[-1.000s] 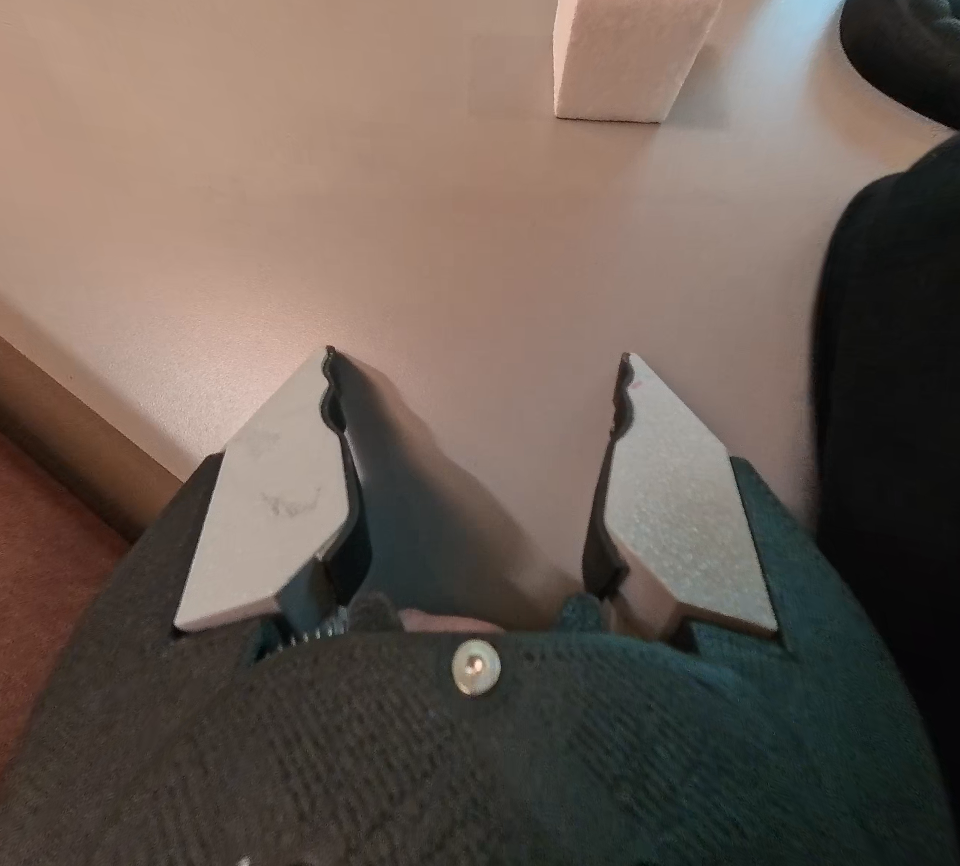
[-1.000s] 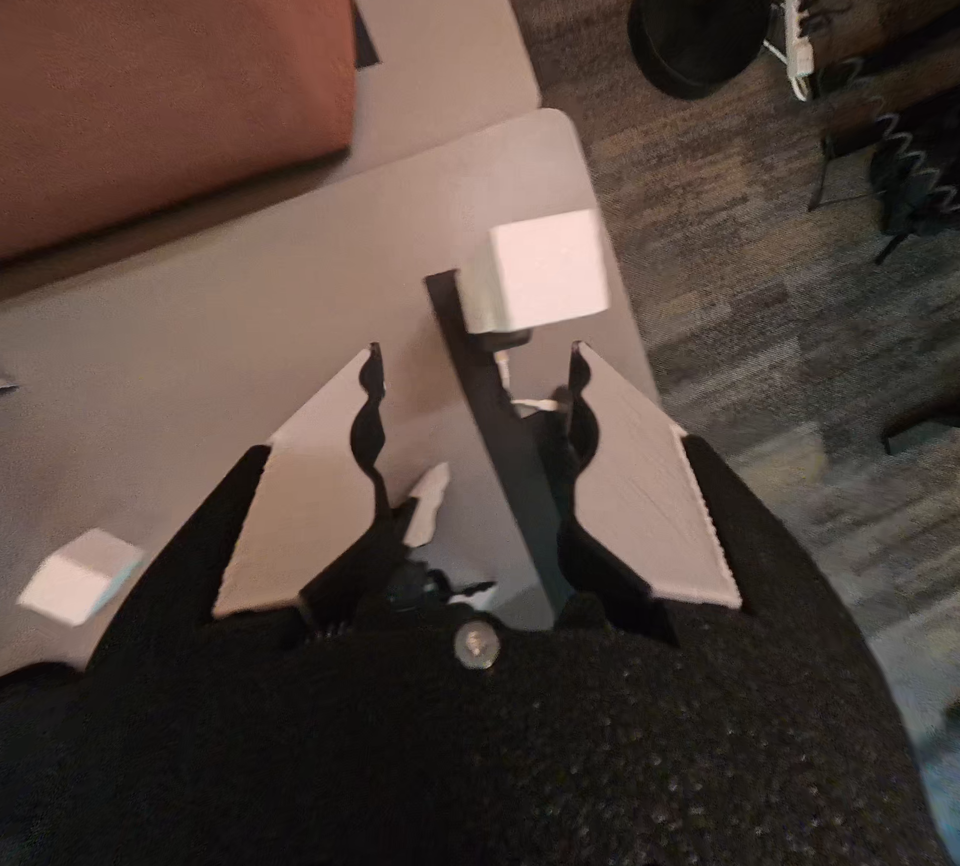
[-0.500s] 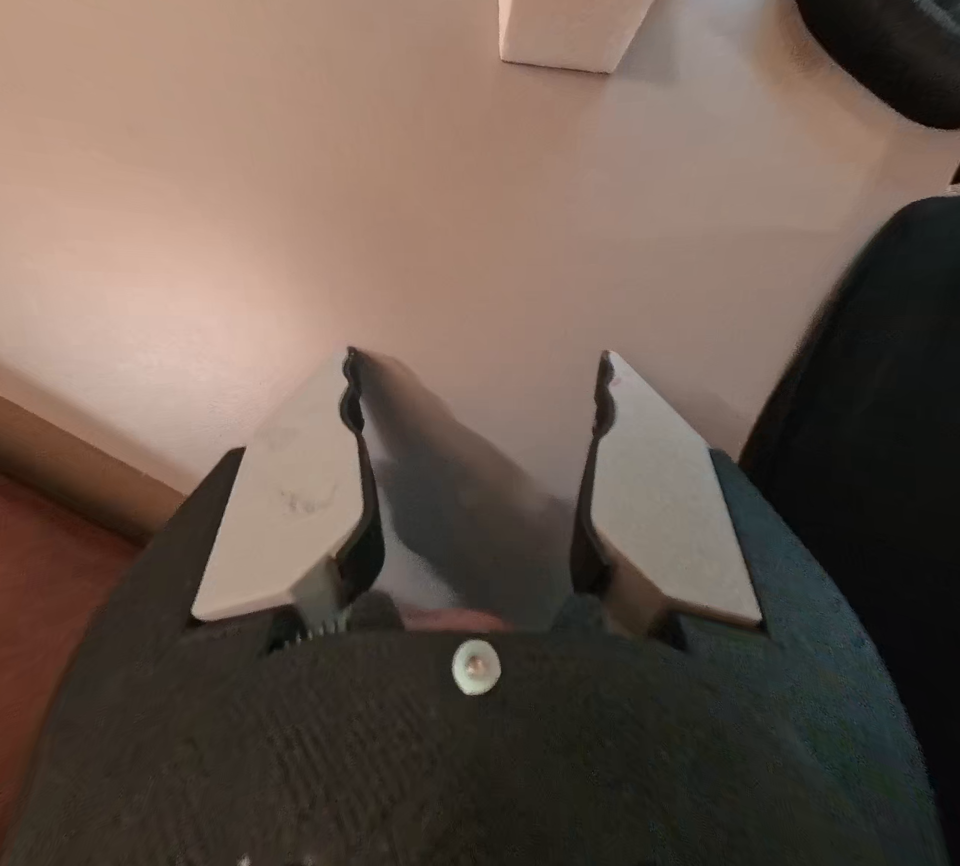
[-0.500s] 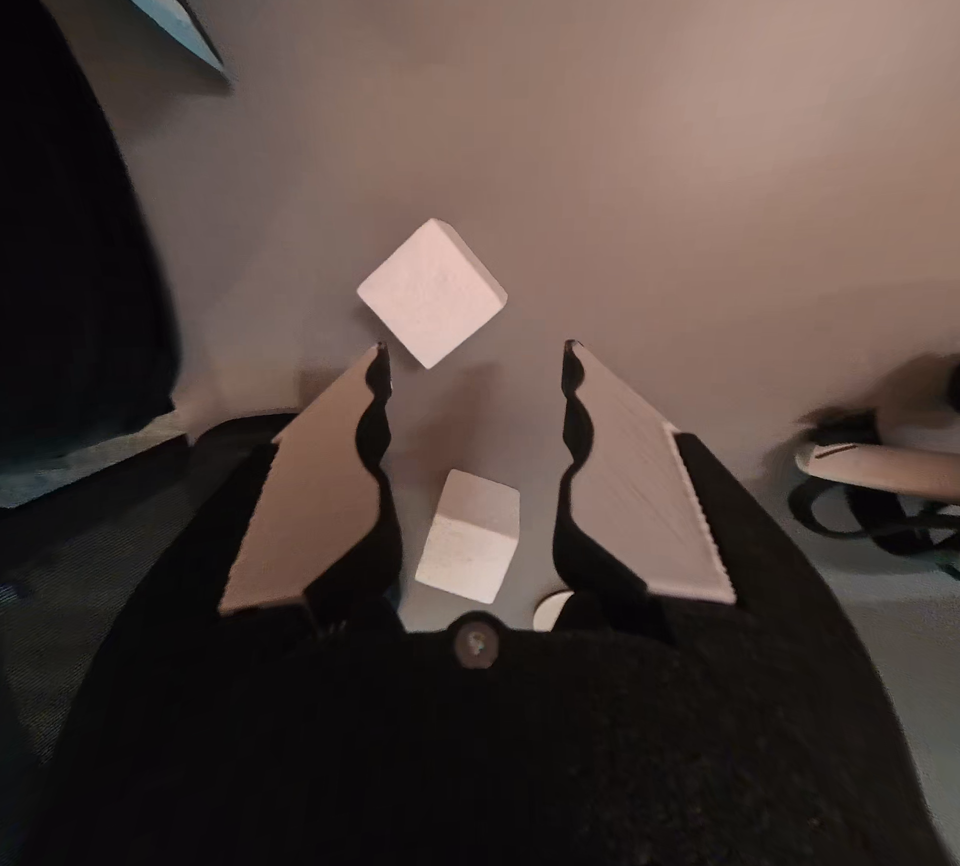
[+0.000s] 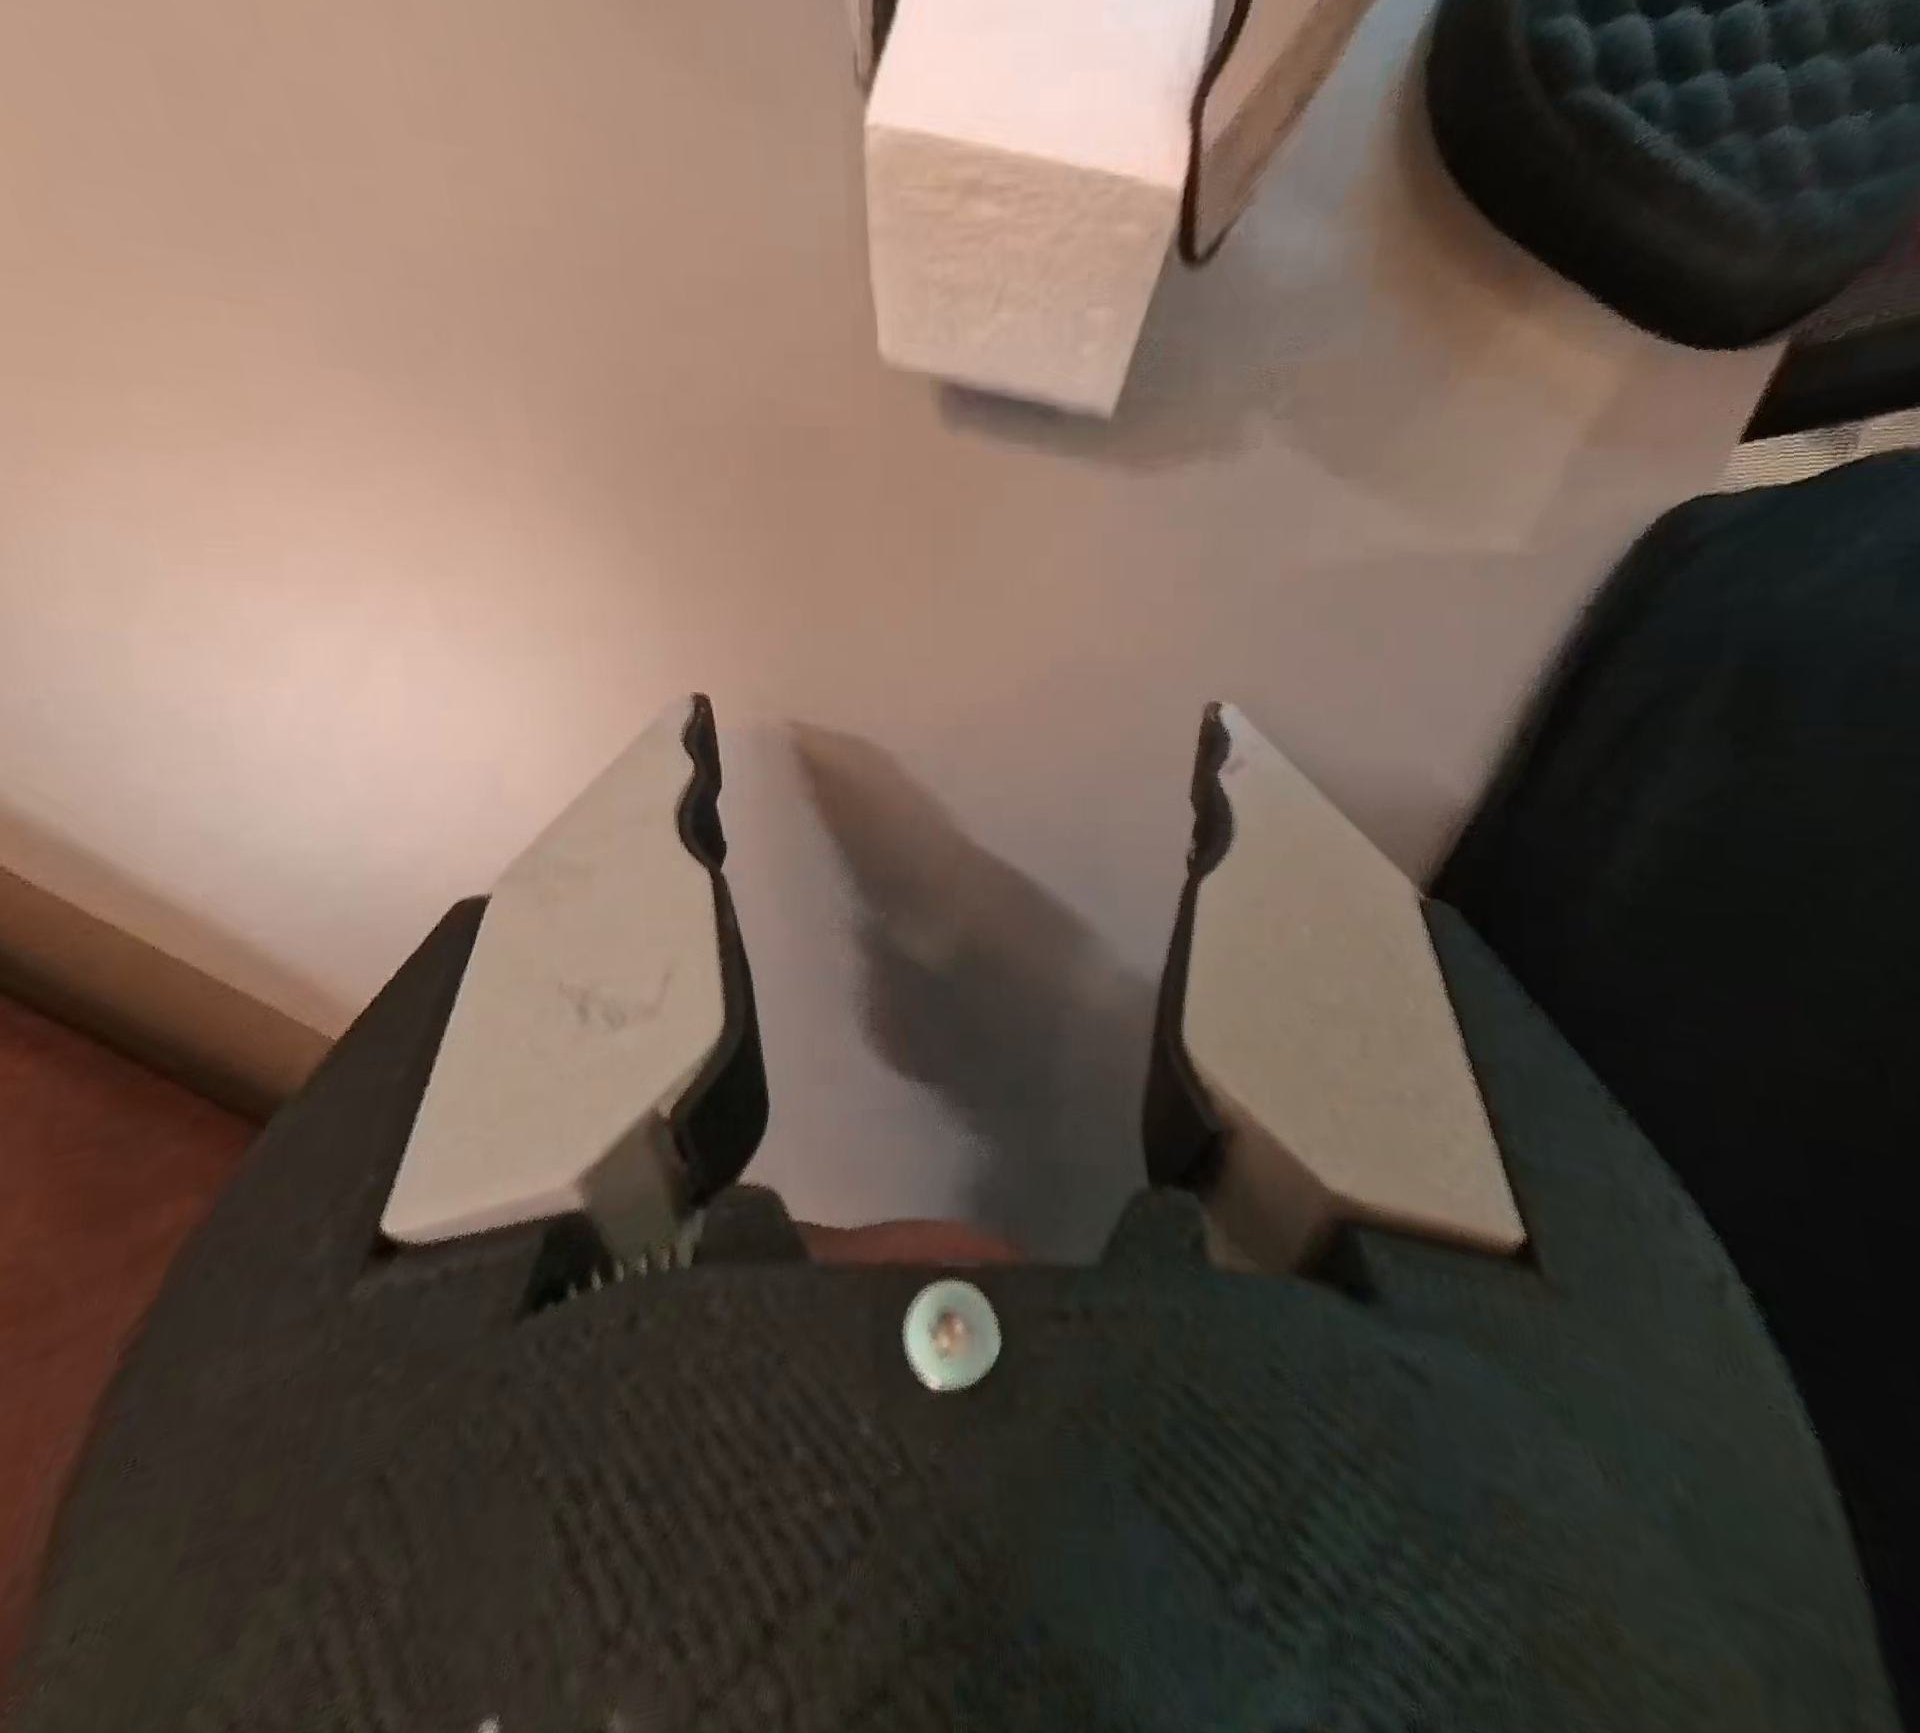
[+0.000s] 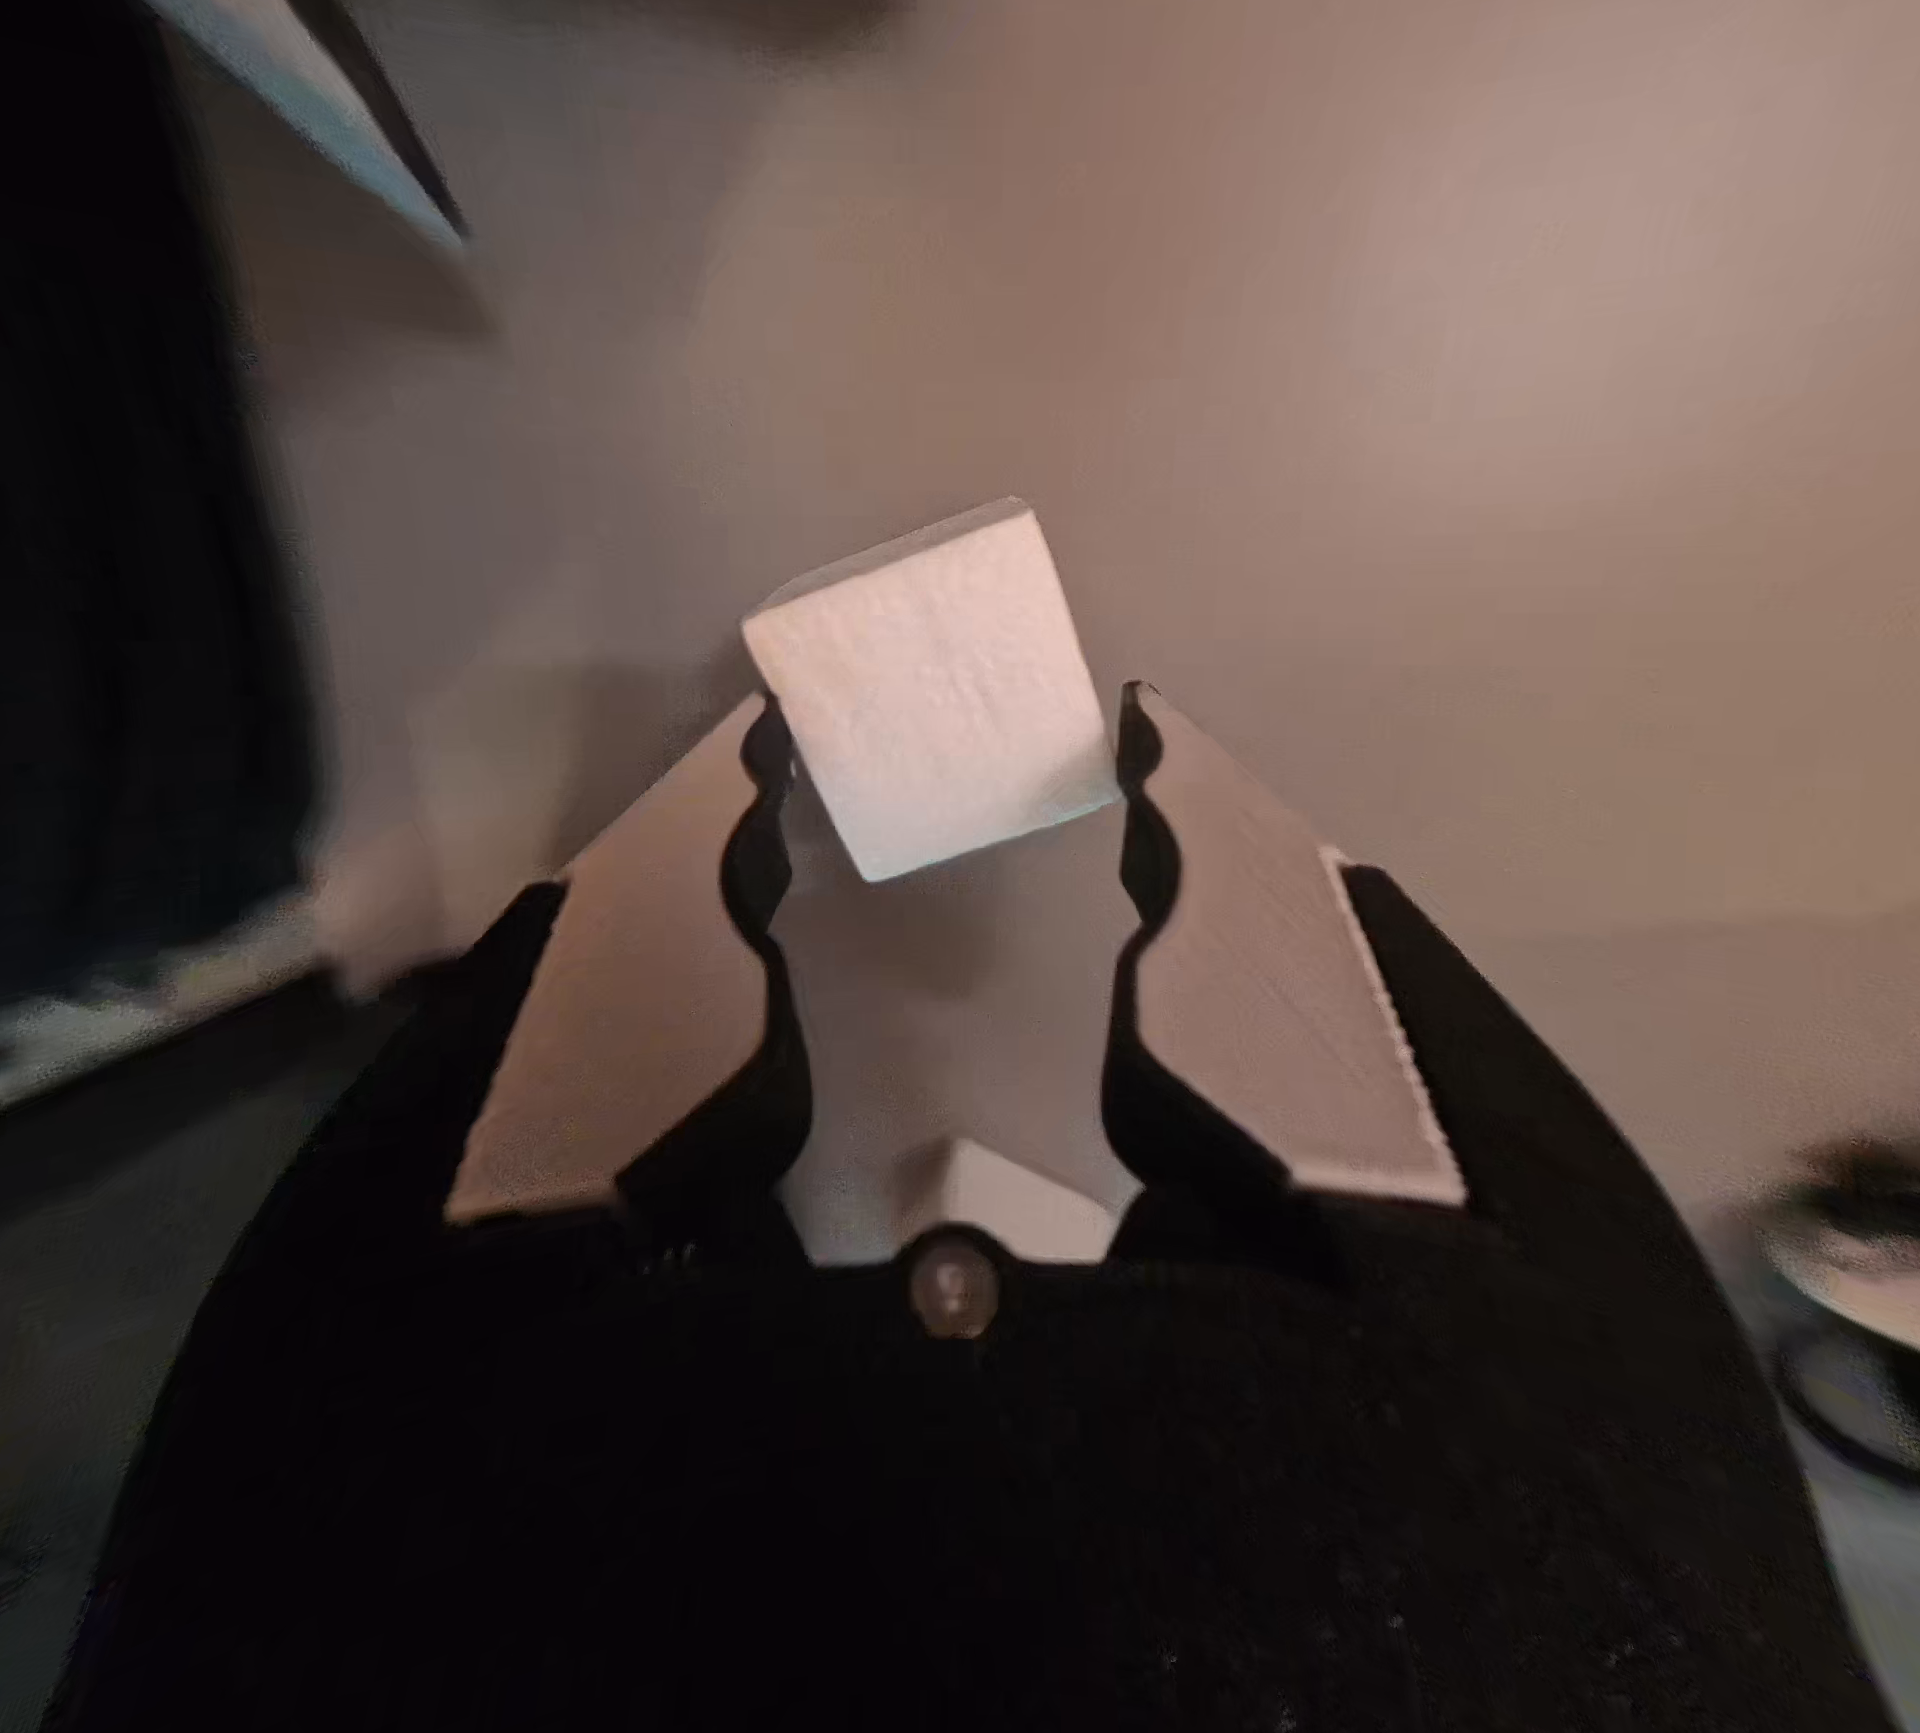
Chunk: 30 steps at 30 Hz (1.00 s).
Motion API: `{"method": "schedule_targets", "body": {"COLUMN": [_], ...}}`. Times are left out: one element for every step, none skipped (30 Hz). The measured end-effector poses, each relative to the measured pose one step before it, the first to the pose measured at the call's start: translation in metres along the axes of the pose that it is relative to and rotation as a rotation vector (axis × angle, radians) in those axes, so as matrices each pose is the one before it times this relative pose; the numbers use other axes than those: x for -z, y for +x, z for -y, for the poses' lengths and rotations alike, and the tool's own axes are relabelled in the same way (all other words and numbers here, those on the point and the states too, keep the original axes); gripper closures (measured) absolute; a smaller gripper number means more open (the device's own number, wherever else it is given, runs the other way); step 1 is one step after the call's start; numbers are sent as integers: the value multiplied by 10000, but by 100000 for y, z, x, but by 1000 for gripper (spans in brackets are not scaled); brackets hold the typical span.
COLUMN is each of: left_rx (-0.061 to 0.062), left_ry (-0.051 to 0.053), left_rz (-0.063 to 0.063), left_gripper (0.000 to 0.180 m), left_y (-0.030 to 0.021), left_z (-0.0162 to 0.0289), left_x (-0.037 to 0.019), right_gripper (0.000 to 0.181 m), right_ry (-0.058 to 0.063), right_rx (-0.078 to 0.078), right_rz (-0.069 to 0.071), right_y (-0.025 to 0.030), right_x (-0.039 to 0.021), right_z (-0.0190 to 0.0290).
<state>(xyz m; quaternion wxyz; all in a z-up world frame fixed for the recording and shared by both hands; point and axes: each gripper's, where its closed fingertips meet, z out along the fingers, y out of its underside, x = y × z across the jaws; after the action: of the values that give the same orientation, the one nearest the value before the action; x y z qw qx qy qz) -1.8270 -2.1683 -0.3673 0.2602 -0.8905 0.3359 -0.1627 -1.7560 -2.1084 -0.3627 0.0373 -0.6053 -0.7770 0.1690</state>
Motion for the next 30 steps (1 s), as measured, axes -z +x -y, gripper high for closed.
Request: {"method": "schedule_targets", "body": {"left_rx": [0,-47,-84,-91,-54,-16,18,77,123,154,151,129,123,117,105,92,59,38,46,42,-46,-190,-268,-86,11,-50,-122,-164,-176,-140], "left_ry": [88,188,231,218,158,135,217,288,269,167,67,14,18,58,70,77,41,-5,-20,-28,-9,-56,-30,-25,-32,14,13,-6,26,48], "left_rz": [-116,-69,-56,-139,-170,-202,-275,-339,-348,-275,-91,-29,-39,-90,-123,-128,-58,-33,-107,-121,10,217,184,0,-47,-28,-10,-7,-3,-18], "left_gripper": [91,91,91,91,92,94,96,99,103,103,102,106,114,122,126,126,126,125,121,116,116,123,123,123,124,124,124,124,124,124], "left_y": [273,199,138,231,226,263,384,498,509,378,62,-87,-71,11,89,160,82,79,202,236,72,-253,-262,-23,18,17,25,43,39,14], "left_z": [533,740,833,823,720,653,748,804,764,572,353,167,100,140,164,196,158,120,146,202,225,84,69,88,90,132,126,119,136,142], "left_x": [325,414,450,416,352,311,320,325,301,238,158,141,144,148,119,87,41,-16,-68,-101,-80,-39,-38,-30,-8,16,27,9,34,48], "right_gripper": [118,118,118,118,118,119,118,119,119,119,119,119,119,119,119,119,119,119,119,119,119,119,119,118,118,118,118,118,118,118], "right_ry": [847,762,711,651,529,393,296,192,51,-61,-83,-28,61,99,113,96,71,65,45,16,-11,-4,15,10,18,25,7,-17,-14,27], "right_rx": [-740,-663,-528,-430,-374,-305,-188,-71,7,63,99,79,17,-24,-21,-13,1,28,21,6,17,32,11,14,-1,-25,-22,6,49,69], "right_rz": [678,629,599,603,619,553,360,143,14,-43,-54,-50,-9,58,59,6,-25,-50,-28,15,-9,-15,-23,-87,-22,-5,3,-23,-84,-138], "right_y": [-757,-739,-795,-872,-936,-868,-644,-358,-189,-133,-127,-146,-173,-248,-248,-155,-98,-60,-65,-124,-61,-30,-2,105,-3,-19,-51,-59,-20,36], "right_x": [691,721,710,653,563,440,310,197,98,15,-9,34,64,119,125,137,142,135,86,31,-3,15,65,99,99,110,124,143,191,236], "right_z": [1347,1220,1134,1054,919,718,572,383,139,-47,-110,-61,65,104,126,101,83,71,51,27,-6,-5,25,-12,5,23,-10,-41,-58,-1]}}
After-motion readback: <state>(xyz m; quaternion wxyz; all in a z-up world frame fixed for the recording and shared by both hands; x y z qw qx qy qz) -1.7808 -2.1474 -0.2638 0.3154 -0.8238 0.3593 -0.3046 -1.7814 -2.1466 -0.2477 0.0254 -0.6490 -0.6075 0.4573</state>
